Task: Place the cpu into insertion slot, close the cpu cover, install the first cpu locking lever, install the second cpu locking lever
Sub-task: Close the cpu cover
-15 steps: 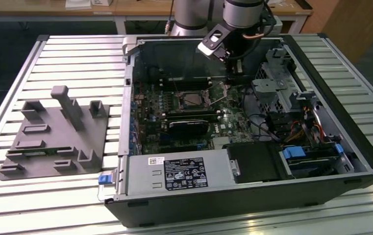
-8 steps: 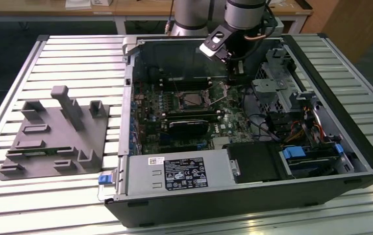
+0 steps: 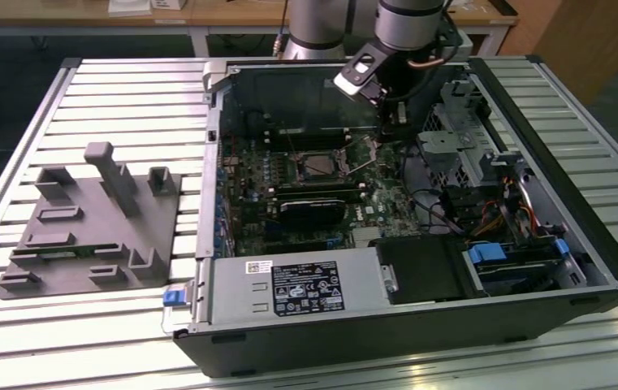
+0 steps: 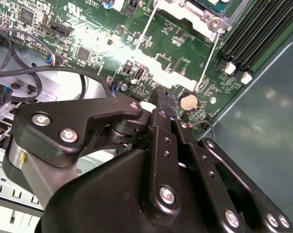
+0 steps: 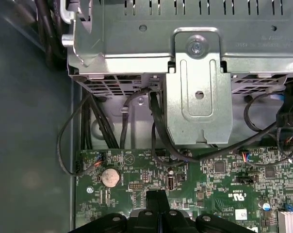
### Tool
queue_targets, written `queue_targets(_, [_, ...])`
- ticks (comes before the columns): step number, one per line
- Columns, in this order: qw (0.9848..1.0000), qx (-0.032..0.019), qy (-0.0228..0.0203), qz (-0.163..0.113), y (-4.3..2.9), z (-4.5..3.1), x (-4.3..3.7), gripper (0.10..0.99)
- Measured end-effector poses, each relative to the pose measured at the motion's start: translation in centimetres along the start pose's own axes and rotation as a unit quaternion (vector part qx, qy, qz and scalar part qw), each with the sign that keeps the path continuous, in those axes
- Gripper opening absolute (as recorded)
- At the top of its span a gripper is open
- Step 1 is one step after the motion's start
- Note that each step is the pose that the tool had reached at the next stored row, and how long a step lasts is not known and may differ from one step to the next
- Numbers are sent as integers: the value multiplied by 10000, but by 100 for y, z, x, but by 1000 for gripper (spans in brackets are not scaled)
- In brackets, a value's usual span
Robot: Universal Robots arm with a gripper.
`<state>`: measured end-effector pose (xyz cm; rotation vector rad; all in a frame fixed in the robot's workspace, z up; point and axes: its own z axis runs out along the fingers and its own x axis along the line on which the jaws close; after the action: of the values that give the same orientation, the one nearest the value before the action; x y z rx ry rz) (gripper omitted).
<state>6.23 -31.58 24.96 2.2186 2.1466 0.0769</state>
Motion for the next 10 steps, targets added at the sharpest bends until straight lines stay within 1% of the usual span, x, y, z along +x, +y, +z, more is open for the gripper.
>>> queue_targets(3, [10000,1,-6,0,13,19,1,106])
queue_targets(10, [10000,4,-7,-1,21,89,2,106])
